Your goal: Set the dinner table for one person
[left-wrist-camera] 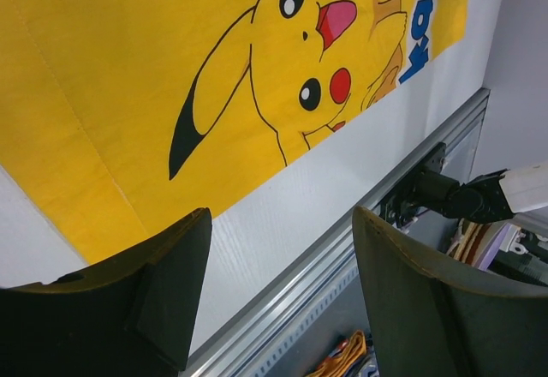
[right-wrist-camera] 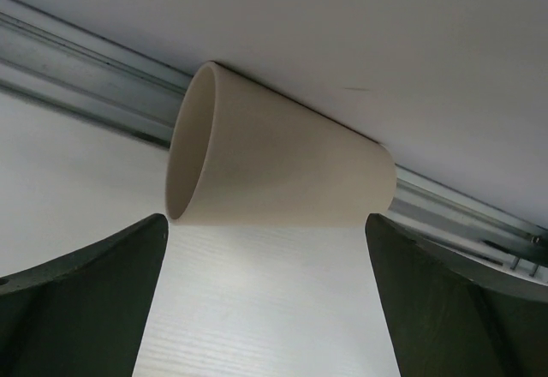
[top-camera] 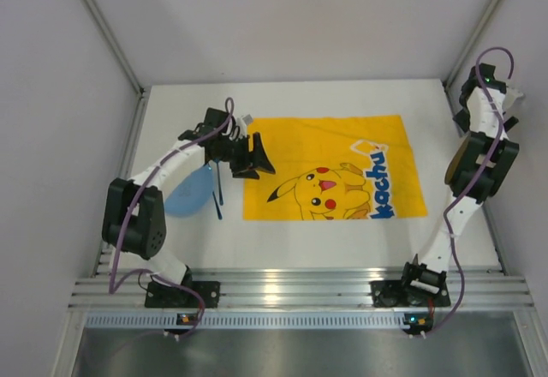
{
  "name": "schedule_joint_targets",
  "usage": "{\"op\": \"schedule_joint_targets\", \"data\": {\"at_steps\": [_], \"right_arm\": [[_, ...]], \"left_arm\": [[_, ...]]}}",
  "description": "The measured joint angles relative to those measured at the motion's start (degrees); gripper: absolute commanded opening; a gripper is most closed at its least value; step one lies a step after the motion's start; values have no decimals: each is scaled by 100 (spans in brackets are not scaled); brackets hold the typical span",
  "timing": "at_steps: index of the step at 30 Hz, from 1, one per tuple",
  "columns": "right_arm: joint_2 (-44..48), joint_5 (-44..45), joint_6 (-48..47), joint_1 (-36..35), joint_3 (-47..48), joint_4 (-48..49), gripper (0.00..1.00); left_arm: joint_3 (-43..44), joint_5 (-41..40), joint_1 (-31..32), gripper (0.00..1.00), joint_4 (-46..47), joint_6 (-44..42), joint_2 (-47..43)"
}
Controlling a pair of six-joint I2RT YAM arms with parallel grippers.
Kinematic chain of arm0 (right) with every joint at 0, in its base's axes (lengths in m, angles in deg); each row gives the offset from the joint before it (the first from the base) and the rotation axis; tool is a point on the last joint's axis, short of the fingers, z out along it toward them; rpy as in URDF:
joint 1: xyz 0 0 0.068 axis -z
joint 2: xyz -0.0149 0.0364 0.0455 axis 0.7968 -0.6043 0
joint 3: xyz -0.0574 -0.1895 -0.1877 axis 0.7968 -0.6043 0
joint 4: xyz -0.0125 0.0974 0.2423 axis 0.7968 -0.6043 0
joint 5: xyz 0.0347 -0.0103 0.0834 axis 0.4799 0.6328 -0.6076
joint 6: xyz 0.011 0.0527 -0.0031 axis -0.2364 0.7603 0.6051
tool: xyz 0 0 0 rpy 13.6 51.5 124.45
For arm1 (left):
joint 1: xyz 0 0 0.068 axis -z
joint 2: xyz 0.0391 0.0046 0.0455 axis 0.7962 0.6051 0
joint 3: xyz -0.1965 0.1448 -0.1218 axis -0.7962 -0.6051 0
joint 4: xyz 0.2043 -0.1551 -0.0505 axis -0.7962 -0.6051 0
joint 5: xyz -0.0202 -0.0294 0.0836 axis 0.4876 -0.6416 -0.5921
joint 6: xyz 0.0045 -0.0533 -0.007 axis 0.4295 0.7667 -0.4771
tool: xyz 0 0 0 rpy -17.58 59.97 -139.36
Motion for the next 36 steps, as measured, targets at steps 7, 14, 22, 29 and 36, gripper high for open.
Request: {"op": "schedule_joint_targets", "data": {"at_steps": [7, 14, 22, 29, 36], "right_arm": [[-46, 26, 87, 48, -131, 229, 100], [-92, 116, 160, 48, -361, 549, 98], [-76, 509, 348, 59, -1080, 942, 50], [219, 1025, 129, 162, -1126, 1257, 0], [501, 957, -146, 175, -1410, 1338, 0]], "left_arm": [[157, -2, 160, 71, -26, 24, 219], [444, -28, 466, 71, -70, 26, 518], [514, -35, 708, 70, -96, 52, 710], [514, -90, 730, 69, -90, 109, 710], [514, -133, 822, 69, -24, 245, 710]]}}
